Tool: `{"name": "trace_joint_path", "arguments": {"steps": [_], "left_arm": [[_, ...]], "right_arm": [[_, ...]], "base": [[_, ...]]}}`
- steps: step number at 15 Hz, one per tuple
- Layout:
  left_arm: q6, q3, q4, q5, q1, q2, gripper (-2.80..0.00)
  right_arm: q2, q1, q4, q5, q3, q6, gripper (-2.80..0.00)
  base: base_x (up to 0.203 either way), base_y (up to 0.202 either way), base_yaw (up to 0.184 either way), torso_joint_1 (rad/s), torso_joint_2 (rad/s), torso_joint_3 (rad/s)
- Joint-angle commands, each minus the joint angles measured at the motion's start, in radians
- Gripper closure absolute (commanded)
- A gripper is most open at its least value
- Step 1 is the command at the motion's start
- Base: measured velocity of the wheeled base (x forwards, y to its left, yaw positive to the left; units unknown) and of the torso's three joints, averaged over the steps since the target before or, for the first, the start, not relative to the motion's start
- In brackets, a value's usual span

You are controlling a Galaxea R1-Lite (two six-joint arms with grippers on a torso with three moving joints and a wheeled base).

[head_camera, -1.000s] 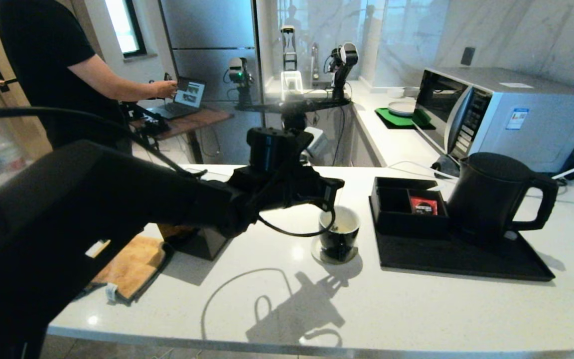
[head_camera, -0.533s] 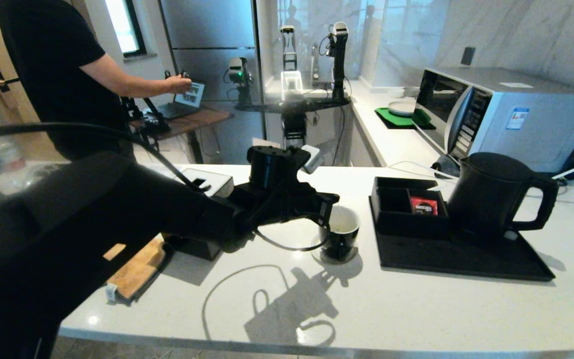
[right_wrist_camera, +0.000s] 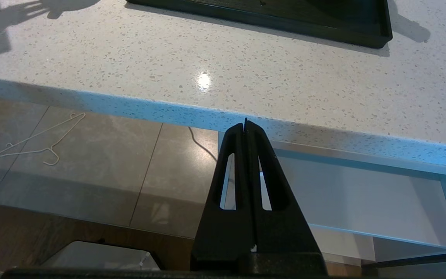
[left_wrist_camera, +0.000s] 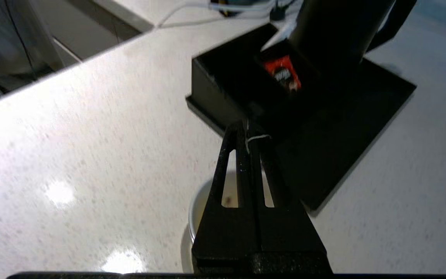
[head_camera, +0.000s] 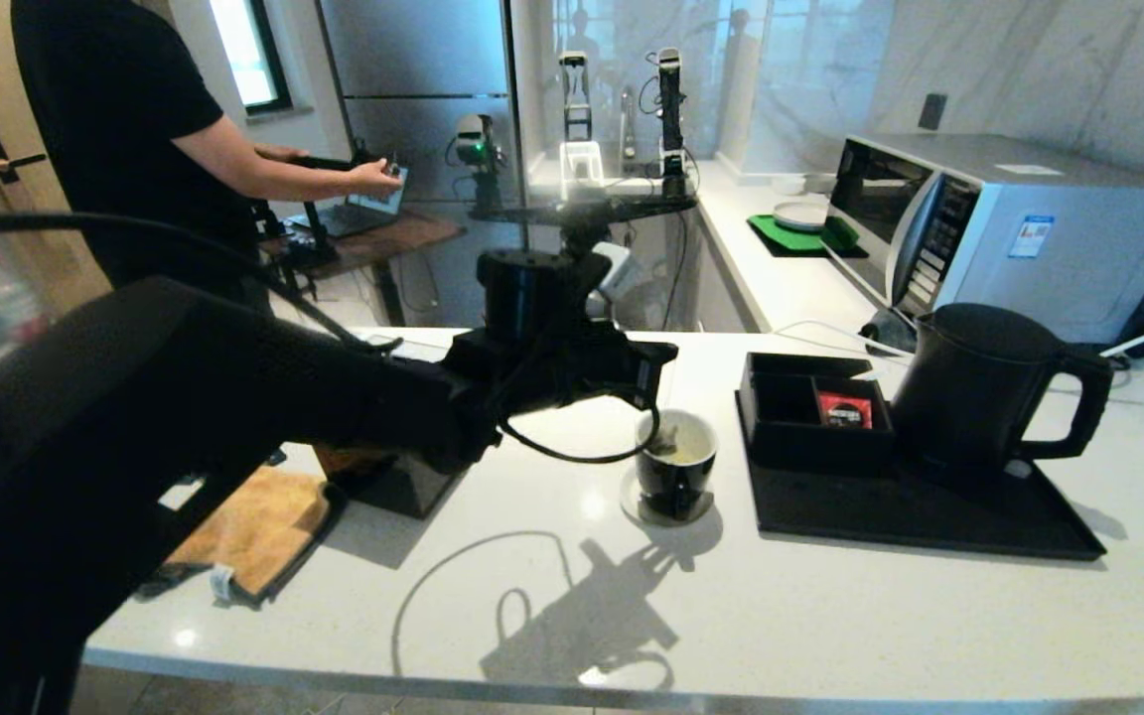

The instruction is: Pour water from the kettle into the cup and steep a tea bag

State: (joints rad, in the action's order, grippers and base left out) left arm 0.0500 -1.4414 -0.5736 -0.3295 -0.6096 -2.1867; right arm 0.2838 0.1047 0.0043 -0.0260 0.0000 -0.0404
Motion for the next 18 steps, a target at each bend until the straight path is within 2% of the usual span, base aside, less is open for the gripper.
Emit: {"name": "trace_joint_path", "arguments": {"steps": [1,10,18], "left_arm": [[0.001,-0.024,0.012,0.0,-0.004,0.041,0.0],[-0.002,-0.008,0.03,0.003,-0.013,0.087,0.0],[-0.004,0.125,-0.013,0.0,-0.016,0.087,0.0]], "right_arm": [[0.001,0.001,0.0,0.0,0.0,-0.001,0.0],[0.001,0.001,0.0,0.0,0.0,-0.001,0.0],[0.001,0.0,0.0,0.0,0.0,-0.001,0.0]], "base": [[0.0,0.0,0.0,0.0,0.0,0.0],[0.0,0.0,0.0,0.0,0.0,0.0],[0.0,0.0,0.0,0.0,0.0,0.0]]}}
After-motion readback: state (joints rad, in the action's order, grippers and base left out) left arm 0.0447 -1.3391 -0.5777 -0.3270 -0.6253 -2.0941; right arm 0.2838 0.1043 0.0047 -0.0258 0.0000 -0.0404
